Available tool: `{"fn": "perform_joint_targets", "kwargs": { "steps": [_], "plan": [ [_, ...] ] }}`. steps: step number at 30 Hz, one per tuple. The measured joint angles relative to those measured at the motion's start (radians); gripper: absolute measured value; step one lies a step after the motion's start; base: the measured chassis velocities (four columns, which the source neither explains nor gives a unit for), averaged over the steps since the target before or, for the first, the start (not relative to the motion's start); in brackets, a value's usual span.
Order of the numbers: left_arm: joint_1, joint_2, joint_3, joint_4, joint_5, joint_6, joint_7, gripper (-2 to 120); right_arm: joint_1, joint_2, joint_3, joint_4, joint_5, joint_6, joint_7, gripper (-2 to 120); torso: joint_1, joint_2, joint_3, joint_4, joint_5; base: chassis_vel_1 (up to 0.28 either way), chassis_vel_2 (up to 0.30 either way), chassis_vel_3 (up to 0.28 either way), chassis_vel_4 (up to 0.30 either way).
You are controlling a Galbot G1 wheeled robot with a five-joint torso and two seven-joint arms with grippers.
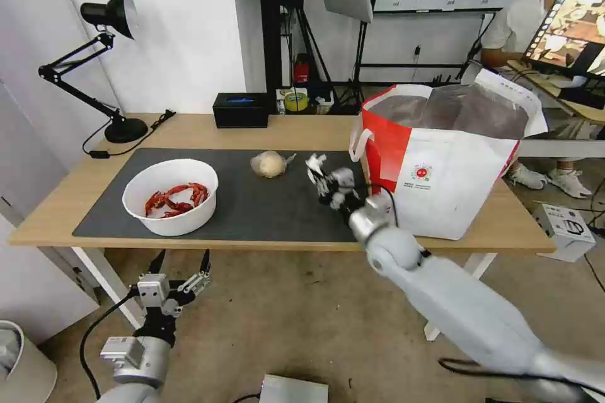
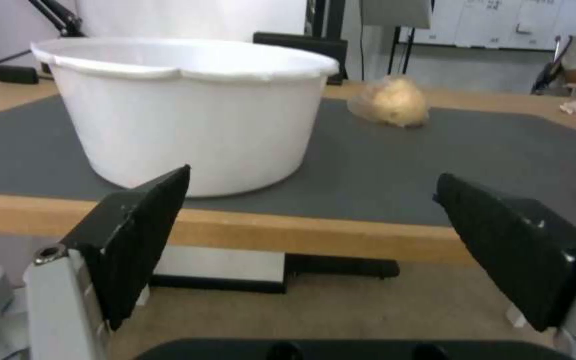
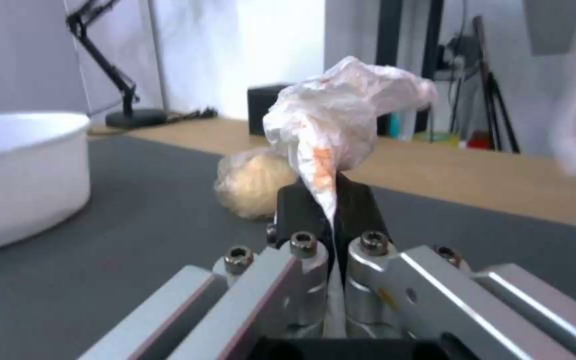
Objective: Pick up the trash from the table and place it into the takeout bag.
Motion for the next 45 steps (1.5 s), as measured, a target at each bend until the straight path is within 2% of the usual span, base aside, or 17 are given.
{"fn": "perform_joint_targets", "kwargs": {
  "steps": [3, 4, 7, 8, 11, 14, 23, 28, 34, 45],
  "plan": [
    [0.003, 0.012, -0.002, 0.000, -0.001, 0.000, 0.000, 100, -0.101, -0.061, 0.093, 0.077, -0.039, 0.028, -0.040, 0, 0.000, 0.000, 0.000, -0.0001, 0.0000, 0.000, 0.000, 0.000, 0.000],
    [0.003, 0.012, -0.002, 0.000, -0.001, 0.000, 0.000, 100, -0.101, -0.061, 0.093, 0.077, -0.039, 0.028, -0.040, 0, 0.000, 0.000, 0.000, -0.0001, 0.0000, 0.000, 0.000, 0.000, 0.000],
    [0.005, 0.023, -0.007, 0.002, -0.004, 0.000, 0.000, 100, -0.220, -0.100, 0.212, 0.148, -0.060, 0.053, -0.078, 0, 0.000, 0.000, 0.000, -0.0001, 0.0006, 0.000, 0.000, 0.000, 0.000],
    [0.005, 0.023, -0.007, 0.002, -0.004, 0.000, 0.000, 100, -0.220, -0.100, 0.212, 0.148, -0.060, 0.053, -0.078, 0, 0.000, 0.000, 0.000, -0.0001, 0.0006, 0.000, 0.000, 0.000, 0.000],
    [0.006, 0.027, -0.003, 0.009, -0.003, 0.000, 0.000, 100, -0.318, -0.121, 0.325, 0.190, -0.063, 0.080, -0.115, 0, 0.000, 0.000, 0.000, -0.0002, 0.0003, 0.000, 0.000, 0.000, 0.000],
    [0.007, 0.027, 0.002, 0.012, 0.000, 0.001, 0.000, 100, -0.353, -0.125, 0.367, 0.205, -0.059, 0.090, -0.129, 0, 0.000, 0.000, 0.000, -0.0002, 0.0004, 0.000, 0.000, 0.000, 0.000],
    [-0.006, 0.034, 0.022, 0.027, 0.007, 0.001, 0.000, 100, -0.411, -0.134, 0.436, 0.237, -0.037, 0.136, -0.174, 0, 0.000, 0.000, 0.000, 0.0000, 0.0002, 0.000, 0.000, 0.000, 0.000],
    [-0.012, 0.048, 0.023, 0.039, 0.002, 0.002, 0.000, 100, -0.370, -0.130, 0.455, 0.263, 0.023, 0.145, -0.176, 0, 0.000, 0.000, 0.000, 0.0002, 0.0002, 0.000, 0.000, 0.000, 0.000],
    [-0.021, 0.052, 0.024, 0.051, 0.000, 0.002, 0.000, 100, -0.308, -0.162, 0.488, 0.273, 0.095, 0.144, -0.167, 0, 0.000, 0.000, 0.000, 0.0001, 0.0000, 0.000, 0.000, 0.000, 0.000],
    [-0.048, 0.057, 0.047, 0.056, 0.001, 0.017, -0.001, 100, -0.248, -0.185, 0.530, 0.279, 0.158, 0.136, -0.126, 0, 0.000, 0.000, 0.000, -0.0001, 0.0001, 0.000, 0.000, 0.000, 0.000]
  ]
}}
